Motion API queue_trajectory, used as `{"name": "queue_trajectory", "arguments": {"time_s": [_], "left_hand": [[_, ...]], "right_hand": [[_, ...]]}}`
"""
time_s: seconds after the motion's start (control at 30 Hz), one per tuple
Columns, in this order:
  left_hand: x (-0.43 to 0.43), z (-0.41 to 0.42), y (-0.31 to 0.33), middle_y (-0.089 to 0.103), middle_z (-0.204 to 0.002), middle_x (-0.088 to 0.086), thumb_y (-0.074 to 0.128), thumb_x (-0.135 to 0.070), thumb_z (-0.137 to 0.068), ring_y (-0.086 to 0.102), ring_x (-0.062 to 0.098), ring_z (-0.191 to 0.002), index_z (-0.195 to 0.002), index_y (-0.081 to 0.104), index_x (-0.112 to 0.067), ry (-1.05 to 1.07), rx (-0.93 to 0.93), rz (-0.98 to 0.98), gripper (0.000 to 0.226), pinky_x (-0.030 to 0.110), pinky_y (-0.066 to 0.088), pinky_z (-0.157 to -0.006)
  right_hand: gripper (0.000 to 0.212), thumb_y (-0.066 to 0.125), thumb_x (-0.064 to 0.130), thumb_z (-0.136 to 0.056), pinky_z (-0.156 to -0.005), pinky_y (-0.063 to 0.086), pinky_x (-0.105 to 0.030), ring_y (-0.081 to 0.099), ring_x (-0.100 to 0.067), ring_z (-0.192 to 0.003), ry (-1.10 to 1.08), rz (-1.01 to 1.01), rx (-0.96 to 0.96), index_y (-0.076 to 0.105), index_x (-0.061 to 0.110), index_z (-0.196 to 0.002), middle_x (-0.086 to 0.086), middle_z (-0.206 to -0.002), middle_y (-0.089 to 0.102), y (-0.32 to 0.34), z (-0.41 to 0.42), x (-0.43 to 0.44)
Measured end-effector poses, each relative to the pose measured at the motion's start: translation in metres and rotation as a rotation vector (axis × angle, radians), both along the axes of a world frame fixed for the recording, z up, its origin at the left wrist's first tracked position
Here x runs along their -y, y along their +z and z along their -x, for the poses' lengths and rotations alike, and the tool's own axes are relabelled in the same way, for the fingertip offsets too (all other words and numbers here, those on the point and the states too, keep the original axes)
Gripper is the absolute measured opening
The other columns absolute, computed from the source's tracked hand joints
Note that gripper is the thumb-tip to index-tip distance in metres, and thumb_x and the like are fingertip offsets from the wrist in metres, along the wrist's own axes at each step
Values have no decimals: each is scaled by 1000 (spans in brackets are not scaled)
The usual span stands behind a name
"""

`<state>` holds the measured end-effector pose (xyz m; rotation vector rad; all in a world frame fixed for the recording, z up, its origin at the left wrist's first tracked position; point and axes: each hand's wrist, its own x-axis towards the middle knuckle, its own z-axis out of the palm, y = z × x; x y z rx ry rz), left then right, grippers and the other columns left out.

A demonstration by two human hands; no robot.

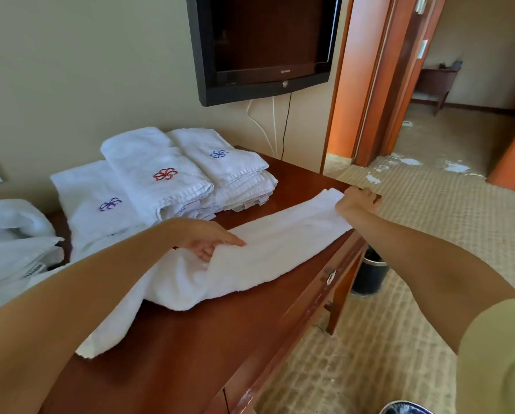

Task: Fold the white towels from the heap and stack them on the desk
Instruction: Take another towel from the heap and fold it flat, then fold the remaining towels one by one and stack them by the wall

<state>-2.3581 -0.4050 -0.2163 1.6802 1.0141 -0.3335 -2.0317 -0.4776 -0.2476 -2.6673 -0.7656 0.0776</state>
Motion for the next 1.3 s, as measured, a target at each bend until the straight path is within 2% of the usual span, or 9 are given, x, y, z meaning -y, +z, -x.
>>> {"name": "queue_trajectory", "arguments": {"time_s": [0.17,0.37,0.5,0.63,0.83,0.93,1.07,1.17,1.3], "left_hand": [[7,19,12,49,-60,-9,51,-47,-95,36,7,-54,-90,66,-22,-169,-168,21,29,17,27,-51],[12,44,18,70,-93,0,55,-43,-94,63,18,-86,-96,68,-20,6,-189,-335,26,30,48,-86],[16,94,31,57,-115,-1,65,-54,-83,55,18,-104,-123,56,-16,-51,-441,-514,55,26,46,-83],[24,133,43,53,-108,-4,78,-59,-67,51,15,-92,-127,55,-17,-79,-544,-422,76,22,42,-76],[46,146,65,48,-60,-13,74,-37,-82,37,7,-55,-85,56,-25,-257,-694,-153,22,17,28,-50],[62,146,71,49,-64,-12,70,-30,-86,46,7,-63,-94,59,-28,-304,-704,-91,13,19,38,-66],[66,157,68,59,-92,-10,70,-23,-87,56,8,-85,-133,53,-29,-214,-606,-171,50,23,47,-88],[61,175,64,60,-116,-8,74,-25,-83,55,9,-101,-132,53,-28,-78,-509,-308,54,27,44,-98],[64,202,59,59,-129,0,78,-28,-79,58,16,-100,-124,55,-28,-2,-520,-82,50,33,48,-97]], "right_hand": [[41,67,14,-87,-103,42,-37,53,-24,-119,604,-298,-199,57,15,-127,-9,-126,58,18,61,-8],[37,52,43,-96,-83,47,-19,64,-5,-93,1153,97,-544,67,14,-114,5,-105,69,45,179,-9],[54,46,69,-88,-96,46,-27,59,-12,-106,1186,478,-470,72,25,-105,7,-115,65,48,227,-17],[24,65,55,-84,-79,38,-19,50,-1,-87,1223,628,-393,63,33,-93,17,-95,56,51,246,-13],[39,72,29,-86,-88,41,-22,53,-2,-99,1277,761,-364,58,29,-123,18,-102,59,54,248,-3],[27,69,11,-88,-78,52,-20,64,-3,-86,1309,856,-495,63,22,-112,11,-92,67,54,245,3],[12,68,11,-89,-74,52,-21,63,-5,-79,1314,866,-439,67,23,-89,11,-82,67,56,245,9],[11,64,13,-92,-67,51,-19,63,-4,-78,1255,872,-321,66,24,-91,10,-87,66,56,237,10],[13,61,11,-93,-66,51,-20,61,-6,-79,1153,843,-271,63,24,-94,7,-93,63,57,219,11]]}}
